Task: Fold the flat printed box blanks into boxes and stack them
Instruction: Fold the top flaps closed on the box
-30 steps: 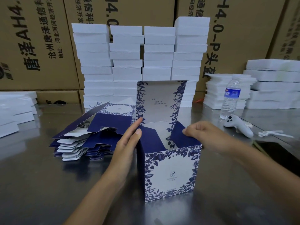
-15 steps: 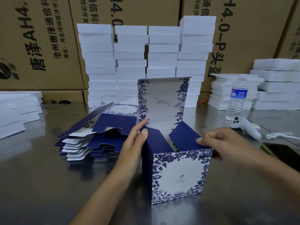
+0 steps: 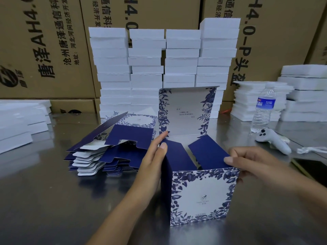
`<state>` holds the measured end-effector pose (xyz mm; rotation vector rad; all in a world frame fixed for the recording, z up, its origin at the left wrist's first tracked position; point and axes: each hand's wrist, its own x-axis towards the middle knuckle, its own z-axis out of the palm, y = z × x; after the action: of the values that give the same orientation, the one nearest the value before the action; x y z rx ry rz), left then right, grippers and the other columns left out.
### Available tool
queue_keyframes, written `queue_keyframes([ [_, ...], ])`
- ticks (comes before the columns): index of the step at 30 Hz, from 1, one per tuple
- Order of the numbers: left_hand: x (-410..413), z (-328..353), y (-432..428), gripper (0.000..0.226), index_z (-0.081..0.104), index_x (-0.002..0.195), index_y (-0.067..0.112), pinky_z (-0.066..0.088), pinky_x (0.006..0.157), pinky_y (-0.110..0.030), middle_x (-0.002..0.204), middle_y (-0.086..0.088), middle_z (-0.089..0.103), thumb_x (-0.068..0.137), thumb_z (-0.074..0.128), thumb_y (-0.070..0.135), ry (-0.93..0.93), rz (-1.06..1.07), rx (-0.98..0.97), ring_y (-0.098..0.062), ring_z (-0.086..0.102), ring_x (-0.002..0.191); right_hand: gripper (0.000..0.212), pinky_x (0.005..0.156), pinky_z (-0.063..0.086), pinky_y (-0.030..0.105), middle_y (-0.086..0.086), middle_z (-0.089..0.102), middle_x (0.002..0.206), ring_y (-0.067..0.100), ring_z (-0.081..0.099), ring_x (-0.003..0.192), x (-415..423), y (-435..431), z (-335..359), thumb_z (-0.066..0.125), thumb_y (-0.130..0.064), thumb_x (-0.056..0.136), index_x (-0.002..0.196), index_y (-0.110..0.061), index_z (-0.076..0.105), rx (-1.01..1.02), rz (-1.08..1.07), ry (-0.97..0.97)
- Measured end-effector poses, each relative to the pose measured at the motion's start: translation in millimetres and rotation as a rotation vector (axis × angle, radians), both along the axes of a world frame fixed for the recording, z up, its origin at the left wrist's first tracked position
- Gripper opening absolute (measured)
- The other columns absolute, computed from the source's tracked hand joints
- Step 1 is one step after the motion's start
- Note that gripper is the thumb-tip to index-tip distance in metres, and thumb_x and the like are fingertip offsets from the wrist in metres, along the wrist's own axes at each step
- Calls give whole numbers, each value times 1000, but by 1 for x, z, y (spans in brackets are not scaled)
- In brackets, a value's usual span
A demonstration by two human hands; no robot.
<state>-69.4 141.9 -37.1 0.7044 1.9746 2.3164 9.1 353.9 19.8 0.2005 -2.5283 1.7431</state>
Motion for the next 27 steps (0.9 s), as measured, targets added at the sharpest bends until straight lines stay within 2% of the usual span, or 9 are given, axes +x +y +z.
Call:
queue_keyframes([
  [4,3,3,1,30,54,110,62,33,112,-42,131,12,54,80,55,57,-6,50,11,-8,48,127,39,41,37,13,14,34,70,16,39,48,-5,-1,-7,52,1,88,58,-11,31,-16,-39,18],
  [6,4,5,1,35,50,111,62,36,109,-43,107,12,58,79,61,58,6,87,30,-1,57,105,41,40,36,12,14,35,67,16,41,46,-9,0,-12,48,5,90,57,-11,32,-7,-76,35],
  [8,3,5,1,46,43,117,60,33,108,-44,85,10,57,74,56,52,10,99,36,0,61,83,37,46,39,15,16,40,72,23,42,61,-10,1,-14,54,-4,88,57,-11,35,-16,-76,38],
  [10,2,5,2,42,41,119,60,34,108,-35,94,10,63,82,53,45,13,78,28,5,59,96,40,50,41,17,23,46,68,22,45,61,-12,-1,-12,61,-34,80,60,-2,47,-16,-74,20],
  [12,1,4,3,33,47,116,59,37,97,-18,95,34,62,90,50,38,33,54,-1,24,51,96,62,47,42,14,17,52,59,14,49,51,-21,-3,-5,56,-56,73,67,5,53,-65,-198,39],
  [15,2,6,4,25,54,110,48,41,79,-7,86,32,64,95,47,29,13,58,3,14,58,89,43,49,45,19,0,55,54,6,53,44,-53,2,1,47,-43,95,70,-10,58,-246,-494,117],
  [18,2,5,6,15,59,101,40,43,100,-33,113,3,62,92,49,31,-4,80,13,-19,58,108,28,70,50,28,5,65,85,15,63,74,-82,2,10,47,-32,97,85,-13,64,-456,-464,32],
  [20,2,4,5,13,61,94,41,37,107,-48,123,-4,58,84,53,41,-14,74,25,-26,54,117,26,78,52,30,6,67,91,16,66,79,-93,-2,15,47,-28,96,85,-11,64,-502,-284,-55],
  [27,-5,-2,5,23,65,97,39,45,100,-50,105,4,67,81,53,51,90,140,16,-23,62,105,31,65,47,22,-1,65,63,9,61,60,-95,-12,30,61,-45,84,75,-19,74,-80,-113,-184],
])
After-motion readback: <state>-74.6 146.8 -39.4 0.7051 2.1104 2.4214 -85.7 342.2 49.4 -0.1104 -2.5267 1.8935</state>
